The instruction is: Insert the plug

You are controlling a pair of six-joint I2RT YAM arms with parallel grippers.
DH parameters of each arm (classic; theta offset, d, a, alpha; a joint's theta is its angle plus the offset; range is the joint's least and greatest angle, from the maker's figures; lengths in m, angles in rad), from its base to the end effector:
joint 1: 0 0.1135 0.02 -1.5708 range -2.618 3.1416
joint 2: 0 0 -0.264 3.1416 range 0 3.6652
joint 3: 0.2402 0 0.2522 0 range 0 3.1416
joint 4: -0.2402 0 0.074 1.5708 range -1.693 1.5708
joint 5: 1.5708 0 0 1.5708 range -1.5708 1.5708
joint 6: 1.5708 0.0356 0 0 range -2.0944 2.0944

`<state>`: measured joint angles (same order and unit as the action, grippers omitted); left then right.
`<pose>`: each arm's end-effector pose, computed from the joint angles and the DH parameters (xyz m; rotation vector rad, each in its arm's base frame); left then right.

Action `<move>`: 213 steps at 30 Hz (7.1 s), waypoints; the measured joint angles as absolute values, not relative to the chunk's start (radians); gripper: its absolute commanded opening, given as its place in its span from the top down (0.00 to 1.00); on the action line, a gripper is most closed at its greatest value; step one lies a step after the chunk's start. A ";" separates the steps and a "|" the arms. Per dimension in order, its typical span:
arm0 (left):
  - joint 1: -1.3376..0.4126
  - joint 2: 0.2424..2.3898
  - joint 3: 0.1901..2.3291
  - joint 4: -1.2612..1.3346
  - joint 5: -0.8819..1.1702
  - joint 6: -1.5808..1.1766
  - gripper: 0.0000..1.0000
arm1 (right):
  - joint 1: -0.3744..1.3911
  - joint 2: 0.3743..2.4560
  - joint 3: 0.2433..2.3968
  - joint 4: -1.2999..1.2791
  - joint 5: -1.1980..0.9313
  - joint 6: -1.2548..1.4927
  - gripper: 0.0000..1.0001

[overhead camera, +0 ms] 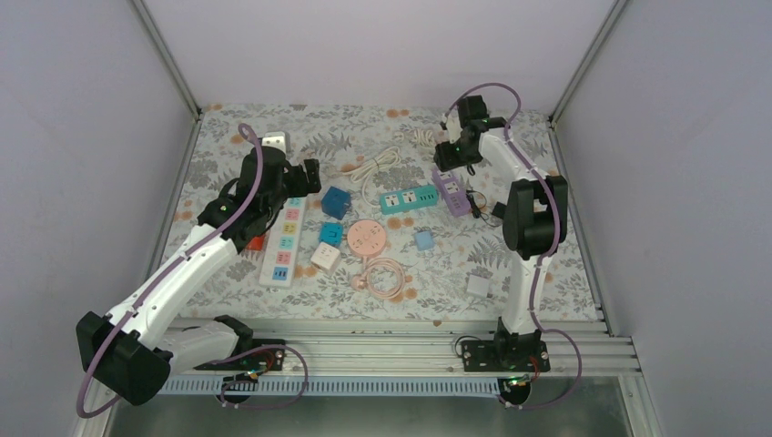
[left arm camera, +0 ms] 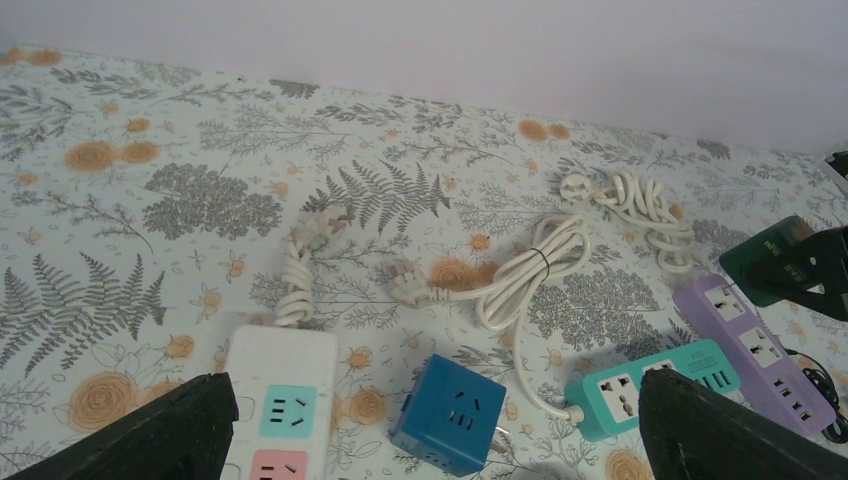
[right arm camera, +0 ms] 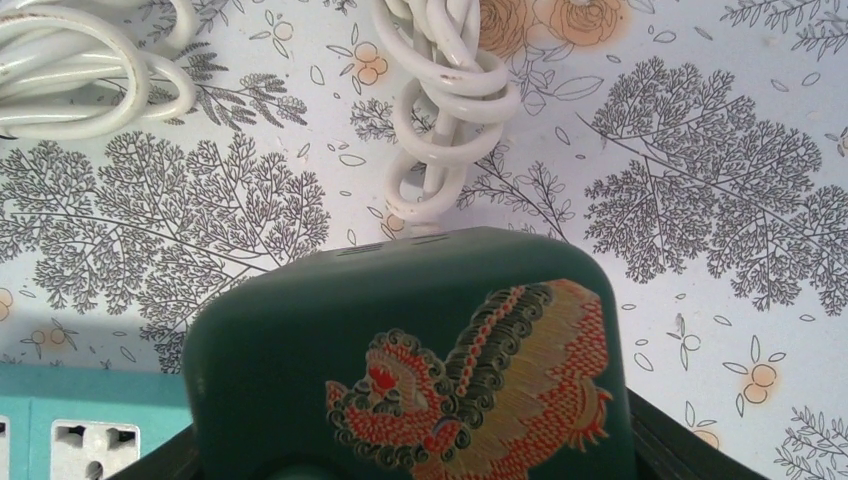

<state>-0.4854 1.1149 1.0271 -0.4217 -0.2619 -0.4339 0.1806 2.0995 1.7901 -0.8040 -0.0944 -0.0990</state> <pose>0.2234 -0.1074 0.3360 -0.1065 2.0717 -0.2943 0.4451 0.0847 0.2258 -0.4033 2.6542 0.1522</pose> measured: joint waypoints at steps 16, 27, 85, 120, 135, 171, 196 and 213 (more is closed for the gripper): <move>-0.485 1.129 1.027 -0.422 -0.262 -0.434 0.00 | 0.181 2.098 1.714 -0.761 -0.056 -0.076 0.63; -0.485 1.129 1.027 -0.422 -0.262 -0.434 0.00 | 0.181 2.090 1.699 -0.749 -0.051 -0.049 0.58; -0.485 1.156 1.027 -0.421 -0.278 -0.434 0.00 | 0.203 2.173 1.708 -0.704 0.102 0.031 0.75; -0.485 0.905 0.959 -0.406 -0.225 -0.363 0.00 | 0.204 1.494 1.200 -0.531 -0.005 0.179 0.15; -0.485 0.826 0.895 -0.367 -0.126 -0.325 0.00 | 0.210 1.002 0.665 -0.683 0.030 0.711 0.00; -0.484 0.889 0.893 -0.375 -0.108 -0.390 0.00 | 0.368 1.274 0.598 -0.745 -0.063 0.776 0.46; -0.889 1.156 0.781 0.297 -0.114 -0.409 0.03 | 0.366 1.165 0.910 -0.116 -0.514 1.324 0.47; -0.992 1.406 0.825 0.588 -0.184 -0.353 0.36 | 0.366 1.140 0.924 -0.072 -0.608 1.431 0.46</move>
<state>-0.9924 1.4055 0.8253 0.5880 -0.1841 -0.3527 0.3656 1.1404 0.9237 -0.0723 -0.6083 1.4311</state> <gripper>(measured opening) 0.770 0.565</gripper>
